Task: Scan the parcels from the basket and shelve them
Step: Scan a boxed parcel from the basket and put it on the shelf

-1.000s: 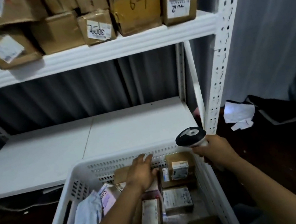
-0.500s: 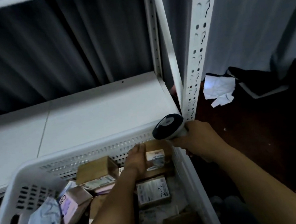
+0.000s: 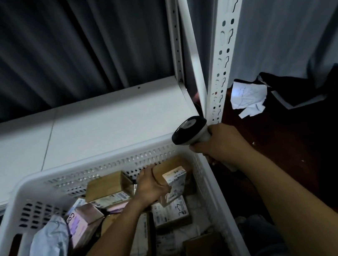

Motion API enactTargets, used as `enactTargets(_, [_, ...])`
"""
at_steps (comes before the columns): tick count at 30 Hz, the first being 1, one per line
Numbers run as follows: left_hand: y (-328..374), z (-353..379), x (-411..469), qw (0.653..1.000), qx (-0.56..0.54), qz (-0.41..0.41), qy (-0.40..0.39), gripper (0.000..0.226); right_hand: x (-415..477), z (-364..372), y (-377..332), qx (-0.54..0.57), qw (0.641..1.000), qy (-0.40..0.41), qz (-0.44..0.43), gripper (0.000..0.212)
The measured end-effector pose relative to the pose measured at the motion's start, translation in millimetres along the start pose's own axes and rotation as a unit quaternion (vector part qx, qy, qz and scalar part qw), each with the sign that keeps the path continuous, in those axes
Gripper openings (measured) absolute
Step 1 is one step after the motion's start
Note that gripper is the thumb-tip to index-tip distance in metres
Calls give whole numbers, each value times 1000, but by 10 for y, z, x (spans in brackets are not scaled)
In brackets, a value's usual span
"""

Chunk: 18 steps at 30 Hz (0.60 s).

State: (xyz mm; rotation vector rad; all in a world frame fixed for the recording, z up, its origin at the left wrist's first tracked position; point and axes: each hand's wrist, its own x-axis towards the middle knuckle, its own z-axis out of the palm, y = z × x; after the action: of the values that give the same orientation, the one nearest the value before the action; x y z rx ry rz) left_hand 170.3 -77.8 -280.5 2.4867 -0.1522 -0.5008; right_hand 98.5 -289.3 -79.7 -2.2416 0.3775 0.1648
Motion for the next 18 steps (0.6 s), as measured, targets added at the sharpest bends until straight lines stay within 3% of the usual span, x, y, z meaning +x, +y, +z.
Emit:
enactTargets(5, [-59,-410,-515,957,-277,-47,76,93,-34,-1,-162,72,997,2,3,22])
enactTargets(7, [-45,-568,-715,913,-387,-58,115,92,-58,14,-240,120,993,7,9,17])
enactTargets(9, [39,-708,-887,862,-478,-56,161,73,-80,60,-300,145,989,2,12,16])
enactTargets(11, [137,-812,-1014,823,-533,-50,188,52,-96,125,-331,163,987,-5,14,17])
enactTargets(14, [250,-938,-1145,791,-576,-51,201,39,-142,263,-388,189,981,-28,35,23])
enactTargets(18, [256,-1048,-1228,800,-563,-44,203,48,-199,456,-493,196,980,-10,18,19])
